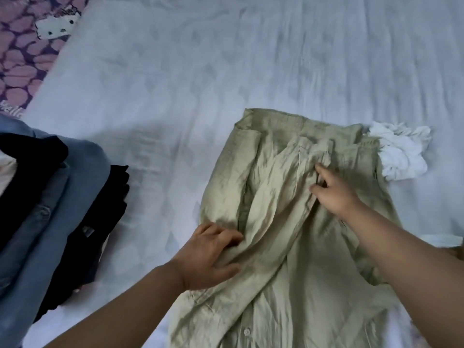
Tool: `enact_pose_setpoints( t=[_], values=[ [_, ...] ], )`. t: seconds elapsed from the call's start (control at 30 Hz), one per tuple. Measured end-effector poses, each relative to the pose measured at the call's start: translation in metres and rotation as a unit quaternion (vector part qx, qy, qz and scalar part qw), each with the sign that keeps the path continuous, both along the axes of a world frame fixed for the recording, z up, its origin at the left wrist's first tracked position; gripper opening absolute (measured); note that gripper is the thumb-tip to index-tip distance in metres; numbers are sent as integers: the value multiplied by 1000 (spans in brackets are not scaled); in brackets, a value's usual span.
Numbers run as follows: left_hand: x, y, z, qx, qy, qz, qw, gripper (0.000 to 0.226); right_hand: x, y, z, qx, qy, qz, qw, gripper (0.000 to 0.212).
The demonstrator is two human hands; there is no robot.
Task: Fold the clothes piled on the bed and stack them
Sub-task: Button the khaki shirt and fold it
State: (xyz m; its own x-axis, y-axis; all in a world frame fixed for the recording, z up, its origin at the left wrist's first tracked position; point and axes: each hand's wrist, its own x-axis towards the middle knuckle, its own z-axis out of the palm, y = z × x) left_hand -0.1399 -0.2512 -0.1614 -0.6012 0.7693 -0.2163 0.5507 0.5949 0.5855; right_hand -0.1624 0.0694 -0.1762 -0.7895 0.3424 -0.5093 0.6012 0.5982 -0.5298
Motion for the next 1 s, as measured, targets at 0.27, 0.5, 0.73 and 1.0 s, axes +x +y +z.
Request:
enact_pose_setpoints(
  t=[0.27,0.5,0.73,1.0],
  values=[
    [-24,-24,7,-403,-38,-9,915,98,-2,5,3,101,8,39,994,59],
    [-26,-52,11,-401,-139,306,852,135,1,-18,3,153,-17,128,980,57],
    [-48,-7,28,-374,35,279,884,103,-14,-11,16,132,119,-5,984,27],
    [-142,36,-24,-262,102,277,919,57,-61,32,-11,233,118,68,963,24]
  ],
)
